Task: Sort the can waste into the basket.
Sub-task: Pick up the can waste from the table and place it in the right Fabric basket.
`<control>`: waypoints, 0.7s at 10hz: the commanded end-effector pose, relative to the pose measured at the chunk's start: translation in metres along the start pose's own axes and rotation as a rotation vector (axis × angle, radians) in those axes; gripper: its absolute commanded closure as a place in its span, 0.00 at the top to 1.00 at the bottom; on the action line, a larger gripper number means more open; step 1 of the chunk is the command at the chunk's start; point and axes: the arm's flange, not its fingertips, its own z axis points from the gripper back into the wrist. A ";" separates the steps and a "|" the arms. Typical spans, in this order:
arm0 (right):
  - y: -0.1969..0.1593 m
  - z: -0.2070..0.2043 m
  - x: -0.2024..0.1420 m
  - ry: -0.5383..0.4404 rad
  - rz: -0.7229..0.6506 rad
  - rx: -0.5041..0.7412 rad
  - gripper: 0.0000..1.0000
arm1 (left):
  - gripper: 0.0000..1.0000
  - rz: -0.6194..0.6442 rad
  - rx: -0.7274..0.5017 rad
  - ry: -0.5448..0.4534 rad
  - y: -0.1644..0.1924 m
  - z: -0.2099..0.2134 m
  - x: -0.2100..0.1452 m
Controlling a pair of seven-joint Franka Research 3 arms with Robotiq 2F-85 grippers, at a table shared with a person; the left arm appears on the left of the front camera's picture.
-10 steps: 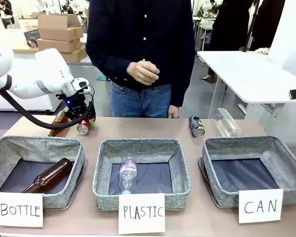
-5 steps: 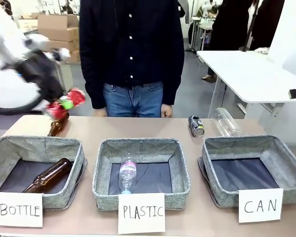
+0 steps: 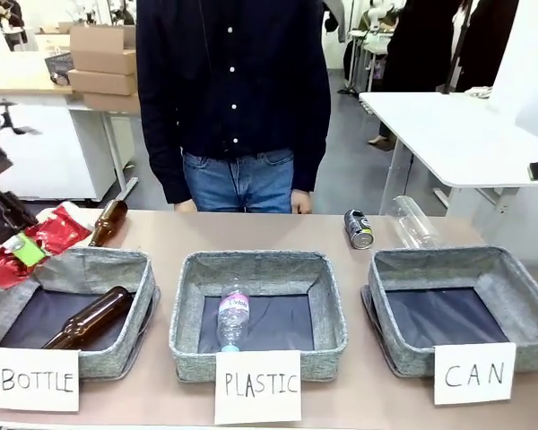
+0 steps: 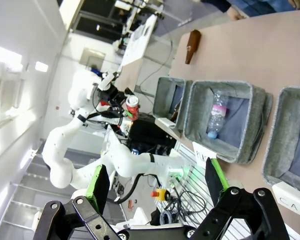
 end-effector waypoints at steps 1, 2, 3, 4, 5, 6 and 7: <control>0.000 0.000 0.000 0.000 0.001 0.000 1.00 | 0.00 0.041 -0.013 0.007 0.022 0.010 0.029; 0.025 0.019 0.000 -0.050 0.039 -0.034 1.00 | 0.50 0.000 0.000 0.000 0.000 0.000 0.000; 0.047 0.039 -0.003 -0.105 0.111 -0.074 1.00 | 0.50 -0.164 0.022 0.034 0.021 -0.025 0.058; 0.060 0.074 -0.016 -0.165 0.159 -0.145 1.00 | 0.50 -0.406 -0.013 0.108 0.023 -0.056 0.133; 0.057 0.115 -0.031 -0.234 0.171 -0.259 1.00 | 0.50 -0.584 -0.039 0.150 0.014 -0.088 0.194; 0.043 0.155 -0.049 -0.283 0.135 -0.349 1.00 | 0.50 -0.705 -0.024 0.172 0.002 -0.125 0.246; 0.024 0.188 -0.072 -0.350 0.083 -0.390 1.00 | 0.50 -0.808 0.008 0.212 -0.011 -0.162 0.287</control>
